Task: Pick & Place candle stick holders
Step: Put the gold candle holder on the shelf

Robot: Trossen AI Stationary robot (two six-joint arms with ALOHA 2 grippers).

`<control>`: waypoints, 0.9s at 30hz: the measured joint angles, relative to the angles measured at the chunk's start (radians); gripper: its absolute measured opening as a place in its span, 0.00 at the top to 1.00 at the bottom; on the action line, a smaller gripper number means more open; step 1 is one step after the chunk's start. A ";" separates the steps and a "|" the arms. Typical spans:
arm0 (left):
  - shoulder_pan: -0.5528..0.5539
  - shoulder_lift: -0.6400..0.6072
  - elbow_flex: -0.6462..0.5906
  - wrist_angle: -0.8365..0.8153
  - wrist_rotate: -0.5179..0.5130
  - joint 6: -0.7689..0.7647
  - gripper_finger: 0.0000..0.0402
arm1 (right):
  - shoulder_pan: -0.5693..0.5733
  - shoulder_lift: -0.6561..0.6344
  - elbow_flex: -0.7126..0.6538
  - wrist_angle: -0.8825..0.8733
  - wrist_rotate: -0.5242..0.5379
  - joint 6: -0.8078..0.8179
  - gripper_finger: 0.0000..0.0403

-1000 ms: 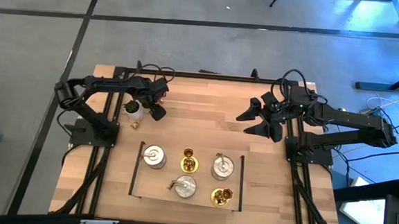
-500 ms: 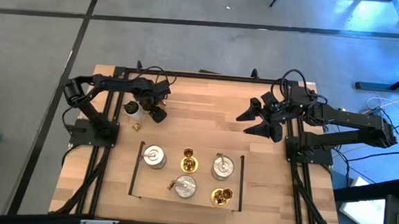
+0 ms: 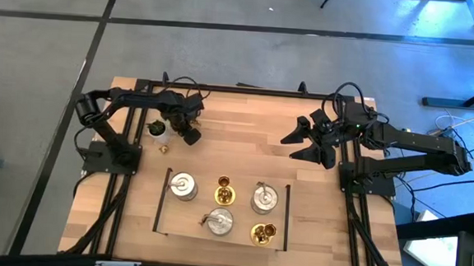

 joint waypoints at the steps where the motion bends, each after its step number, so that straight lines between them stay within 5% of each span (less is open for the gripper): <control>1: 0.000 0.000 0.016 -0.001 0.000 0.000 0.97 | 0.000 0.000 0.000 0.000 0.000 0.000 0.16; 19: -0.006 0.000 0.587 -0.039 0.108 -0.129 0.98 | 0.000 0.000 0.000 0.000 -0.011 0.001 0.16; 27: -0.093 0.000 0.785 0.056 0.118 -0.243 0.98 | 0.000 0.000 0.000 0.003 -0.010 0.046 0.16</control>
